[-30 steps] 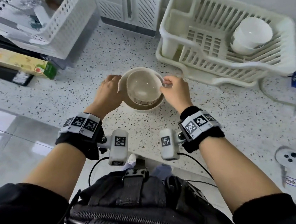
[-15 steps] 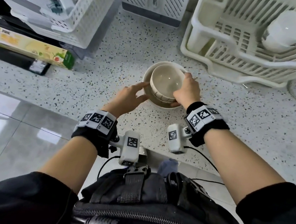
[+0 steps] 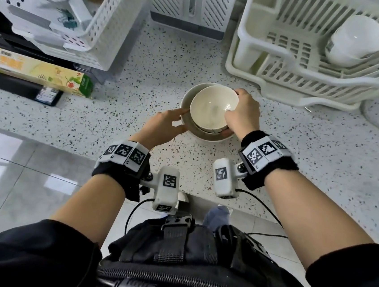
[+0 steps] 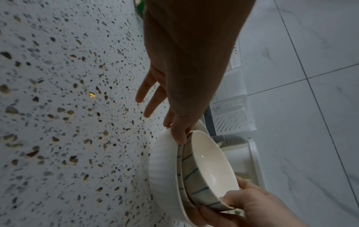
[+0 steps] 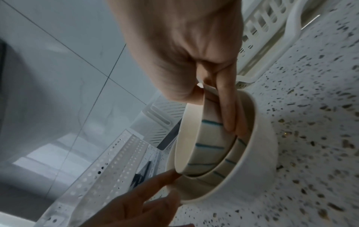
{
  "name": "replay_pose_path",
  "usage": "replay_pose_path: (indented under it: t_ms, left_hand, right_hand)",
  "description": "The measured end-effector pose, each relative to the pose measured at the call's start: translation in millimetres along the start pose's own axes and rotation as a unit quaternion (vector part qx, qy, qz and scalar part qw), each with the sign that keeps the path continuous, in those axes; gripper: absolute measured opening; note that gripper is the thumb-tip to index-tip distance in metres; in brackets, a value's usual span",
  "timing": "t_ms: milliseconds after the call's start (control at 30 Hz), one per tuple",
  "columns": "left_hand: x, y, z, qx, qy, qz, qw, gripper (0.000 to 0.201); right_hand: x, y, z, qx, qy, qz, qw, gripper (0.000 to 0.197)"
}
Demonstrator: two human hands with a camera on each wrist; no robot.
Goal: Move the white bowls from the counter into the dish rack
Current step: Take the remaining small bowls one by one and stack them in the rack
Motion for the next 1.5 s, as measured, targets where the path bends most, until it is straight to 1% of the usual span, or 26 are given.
replay_pose_path:
  t_ms: [133,200,300,367,433,533,600,700,800,900,1000,1100,1167,1233,1333,1433,1500]
  left_hand:
    - [2.6,-7.5,4.1,0.021,0.002,0.000,1.000,0.053]
    - [5.6,-17.1,7.5,0.024,-0.004,-0.011,1.000,0.057]
    - [11.9,-38.1,13.7,0.024,-0.023,-0.040,0.999,0.057]
    - [20.8,-50.3,16.1,0.047,-0.035,-0.060,0.996,0.055]
    - [31.2,-61.2,17.4,0.054,-0.049,-0.062,0.995,0.054]
    - [42.1,-86.3,18.3,0.047,-0.070,-0.069,0.994,0.055]
    - [47.4,-113.0,18.3,0.048,-0.087,-0.104,0.990,0.053]
    - [56.5,-150.9,14.9,0.047,-0.108,-0.158,0.980,0.051]
    - [70.0,-188.7,8.4,0.048,-0.127,-0.192,0.972,0.048]
    - [86.7,-229.6,-2.1,0.063,-0.136,-0.216,0.965,0.048]
    - [110.2,-266.1,-24.1,0.078,-0.111,-0.222,0.965,0.051]
    - [136.4,-290.2,-54.1,0.112,-0.050,-0.211,0.970,0.054]
    - [152.9,-300.7,-74.0,0.135,-0.001,-0.189,0.973,0.056]
    - [167.0,-305.0,-87.3,0.143,0.033,-0.161,0.976,0.059]
    - [190.6,-312.3,-102.9,0.147,0.063,-0.128,0.979,0.062]
    - [205.4,-315.9,-115.0,0.153,0.089,-0.123,0.976,0.067]
    - [214.0,-312.9,-123.6,0.169,0.113,-0.126,0.971,0.069]
  right_hand:
    - [-7.3,4.8,16.6,0.058,-0.013,0.019,0.998,0.050]
    - [-10.3,6.0,25.9,0.120,0.000,0.018,0.993,0.050]
    - [-17.5,-1.3,37.6,0.253,0.044,-0.039,0.966,0.053]
    - [-19.9,-6.4,48.9,0.300,0.063,-0.058,0.950,0.056]
    - [-19.6,-13.0,63.5,0.337,0.065,-0.064,0.937,0.061]
    - [-15.6,-24.1,86.3,0.402,0.042,-0.065,0.912,0.065]
    - [-12.9,-32.0,103.7,0.445,0.020,-0.057,0.893,0.062]
    - [-7.3,-47.3,130.7,0.488,-0.017,-0.048,0.871,0.063]
    - [3.2,-65.8,161.1,0.501,-0.062,-0.034,0.863,0.064]
    - [18.3,-84.5,194.0,0.511,-0.103,-0.019,0.853,0.060]
    - [43.8,-104.4,224.7,0.527,-0.120,-0.017,0.841,0.064]
    - [71.7,-118.2,250.7,0.515,-0.122,-0.026,0.848,0.063]
    - [90.4,-124.7,268.3,0.504,-0.121,-0.027,0.855,0.056]
    - [106.5,-126.5,281.3,0.495,-0.121,-0.024,0.860,0.050]
    - [136.6,-132.5,296.1,0.489,-0.123,-0.036,0.863,0.047]
    - [165.7,-133.7,302.1,0.488,-0.122,-0.041,0.863,0.046]
    - [187.6,-138.0,304.8,0.485,-0.131,-0.058,0.863,0.050]
Point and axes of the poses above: each hand's wrist, its own x-axis towards the middle knuckle, its own z-axis out of the back of the hand, y = z × x, the point moved 8 cm from there along x, towards the middle knuckle, and after that the axes turned 4 degrees about -z, right-handed, at the moved point
